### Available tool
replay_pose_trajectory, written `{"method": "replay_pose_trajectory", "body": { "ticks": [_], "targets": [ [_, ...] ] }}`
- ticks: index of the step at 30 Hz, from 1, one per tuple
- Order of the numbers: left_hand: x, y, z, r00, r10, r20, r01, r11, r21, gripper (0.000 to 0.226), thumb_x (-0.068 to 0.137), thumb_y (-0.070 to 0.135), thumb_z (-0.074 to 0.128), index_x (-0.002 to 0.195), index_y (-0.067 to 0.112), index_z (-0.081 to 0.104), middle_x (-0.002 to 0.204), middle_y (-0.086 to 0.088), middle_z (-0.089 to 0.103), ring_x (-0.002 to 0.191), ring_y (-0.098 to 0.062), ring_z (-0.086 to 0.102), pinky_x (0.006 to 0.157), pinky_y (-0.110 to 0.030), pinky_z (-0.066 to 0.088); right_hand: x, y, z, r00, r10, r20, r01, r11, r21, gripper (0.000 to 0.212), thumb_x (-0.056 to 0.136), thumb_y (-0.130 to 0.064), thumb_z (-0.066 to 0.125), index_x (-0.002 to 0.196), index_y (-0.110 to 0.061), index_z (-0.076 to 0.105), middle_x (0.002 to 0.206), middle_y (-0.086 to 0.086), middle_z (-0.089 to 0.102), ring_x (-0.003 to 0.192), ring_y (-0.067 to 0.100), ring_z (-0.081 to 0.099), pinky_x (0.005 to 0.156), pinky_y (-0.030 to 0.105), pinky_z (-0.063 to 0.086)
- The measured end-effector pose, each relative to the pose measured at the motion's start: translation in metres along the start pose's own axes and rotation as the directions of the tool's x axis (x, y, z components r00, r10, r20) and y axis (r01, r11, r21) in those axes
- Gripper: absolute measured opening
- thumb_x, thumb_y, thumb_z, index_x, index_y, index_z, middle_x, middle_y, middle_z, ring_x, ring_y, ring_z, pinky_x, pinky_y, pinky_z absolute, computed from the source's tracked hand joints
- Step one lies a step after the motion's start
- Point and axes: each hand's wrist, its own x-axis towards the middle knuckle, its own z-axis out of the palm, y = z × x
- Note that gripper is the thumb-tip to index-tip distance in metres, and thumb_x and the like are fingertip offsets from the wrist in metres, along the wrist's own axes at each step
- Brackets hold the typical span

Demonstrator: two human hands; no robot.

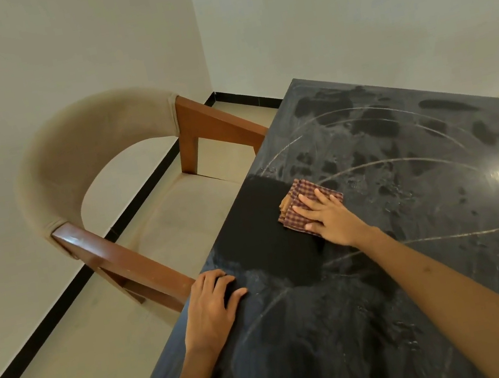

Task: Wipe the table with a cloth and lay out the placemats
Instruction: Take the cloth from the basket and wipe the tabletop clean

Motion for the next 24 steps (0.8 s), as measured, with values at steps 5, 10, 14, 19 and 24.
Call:
{"method": "replay_pose_trajectory", "body": {
  "ticks": [5, 10, 14, 19, 24],
  "targets": [
    [0.001, 0.001, 0.001, 1.000, -0.003, 0.006, 0.003, 1.000, -0.004, 0.049, 0.092, 0.056, 0.039, 0.106, 0.017, 0.067, 0.109, 0.003, 0.060, 0.105, -0.015, 0.052, 0.092, -0.031, 0.046, -0.057, -0.021, 0.021, 0.992, -0.101, -0.070, 0.108, 0.988, 0.107, 0.086, 0.080, -0.080, -0.003, 0.147, -0.036, 0.028, 0.154, -0.017, 0.003, 0.146, 0.021, -0.014, 0.118, 0.041, -0.010],
    [0.000, -0.001, 0.002, 1.000, -0.010, 0.021, 0.010, 1.000, 0.004, 0.049, 0.091, 0.056, 0.040, 0.107, 0.018, 0.067, 0.111, 0.004, 0.060, 0.107, -0.014, 0.052, 0.094, -0.031, 0.045, -0.110, -0.023, 0.056, 0.960, -0.190, -0.205, 0.209, 0.975, 0.071, 0.062, 0.096, -0.065, 0.013, 0.135, -0.034, 0.049, 0.148, -0.014, 0.033, 0.146, 0.024, 0.014, 0.119, 0.035, -0.001],
    [0.001, -0.002, 0.004, 0.999, -0.011, 0.032, 0.011, 1.000, 0.010, 0.049, 0.091, 0.056, 0.041, 0.107, 0.018, 0.068, 0.111, 0.003, 0.060, 0.107, -0.014, 0.052, 0.095, -0.031, 0.044, -0.094, 0.001, 0.048, 0.963, -0.184, -0.199, 0.213, 0.968, 0.135, 0.066, 0.092, -0.068, 0.018, 0.132, -0.031, 0.055, 0.145, -0.015, 0.036, 0.145, 0.023, 0.017, 0.120, 0.033, 0.001],
    [0.002, -0.001, 0.001, 0.999, -0.023, 0.039, 0.022, 1.000, 0.011, 0.049, 0.091, 0.055, 0.041, 0.107, 0.018, 0.067, 0.111, 0.003, 0.060, 0.107, -0.015, 0.052, 0.094, -0.033, 0.046, -0.048, 0.040, 0.017, 0.976, 0.049, -0.212, 0.022, 0.948, 0.318, 0.041, 0.093, -0.035, 0.055, 0.131, -0.020, 0.057, 0.150, -0.003, 0.037, 0.148, 0.029, 0.010, 0.117, 0.038, 0.000],
    [0.002, -0.002, 0.002, 0.999, -0.012, 0.032, 0.012, 1.000, -0.010, 0.048, 0.090, 0.055, 0.042, 0.107, 0.017, 0.067, 0.111, 0.003, 0.059, 0.107, -0.015, 0.052, 0.094, -0.034, 0.047, -0.032, 0.050, 0.007, 0.965, 0.167, -0.203, -0.075, 0.916, 0.394, 0.039, 0.091, -0.021, 0.062, 0.130, -0.017, 0.059, 0.150, 0.002, 0.041, 0.148, 0.030, 0.013, 0.119, 0.051, 0.007]
  ]
}}
